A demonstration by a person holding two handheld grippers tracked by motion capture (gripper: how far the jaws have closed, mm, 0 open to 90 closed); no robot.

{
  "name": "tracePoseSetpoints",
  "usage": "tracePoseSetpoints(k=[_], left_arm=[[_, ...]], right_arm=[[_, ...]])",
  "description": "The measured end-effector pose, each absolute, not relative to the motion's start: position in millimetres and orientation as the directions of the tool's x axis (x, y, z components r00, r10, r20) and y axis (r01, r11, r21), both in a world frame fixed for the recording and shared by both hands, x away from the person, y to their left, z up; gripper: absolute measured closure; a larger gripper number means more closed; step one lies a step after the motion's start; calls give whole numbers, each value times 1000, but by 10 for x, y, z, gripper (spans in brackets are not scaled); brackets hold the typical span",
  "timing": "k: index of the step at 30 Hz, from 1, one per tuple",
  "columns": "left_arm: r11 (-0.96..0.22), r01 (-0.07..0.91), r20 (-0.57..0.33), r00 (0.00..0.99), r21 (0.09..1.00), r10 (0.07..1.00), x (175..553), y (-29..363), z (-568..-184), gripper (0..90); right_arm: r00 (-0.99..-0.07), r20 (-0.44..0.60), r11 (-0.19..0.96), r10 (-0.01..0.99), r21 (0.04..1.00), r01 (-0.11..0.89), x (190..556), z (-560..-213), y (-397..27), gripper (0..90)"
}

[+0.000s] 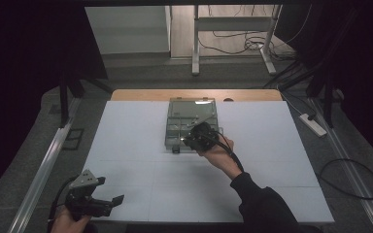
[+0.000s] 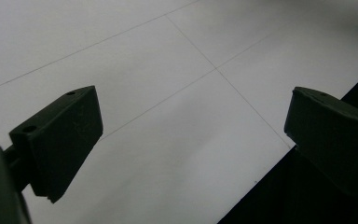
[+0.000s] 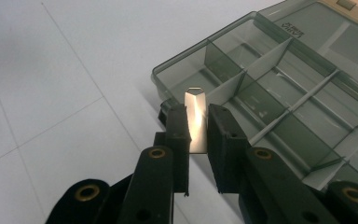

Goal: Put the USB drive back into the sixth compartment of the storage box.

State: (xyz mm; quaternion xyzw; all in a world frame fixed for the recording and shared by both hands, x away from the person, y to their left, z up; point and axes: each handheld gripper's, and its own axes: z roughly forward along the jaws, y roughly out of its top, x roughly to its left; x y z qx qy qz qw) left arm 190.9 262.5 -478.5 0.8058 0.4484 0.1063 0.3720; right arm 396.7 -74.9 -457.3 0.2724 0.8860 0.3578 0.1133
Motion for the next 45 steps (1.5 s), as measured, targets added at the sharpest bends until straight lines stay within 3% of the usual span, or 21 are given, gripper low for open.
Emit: tracePoseSetpoints(k=[35, 45], left_arm=[[-326, 647, -162, 576, 689, 801, 1914, 2621, -4788, 43], [-326, 647, -161, 576, 689, 802, 1914, 2620, -4787, 42]], right_arm=[[-786, -6, 584, 618, 672, 455, 4288, -4824, -663, 784], [-784, 8, 583, 621, 664, 469, 4252, -4777, -700, 622]])
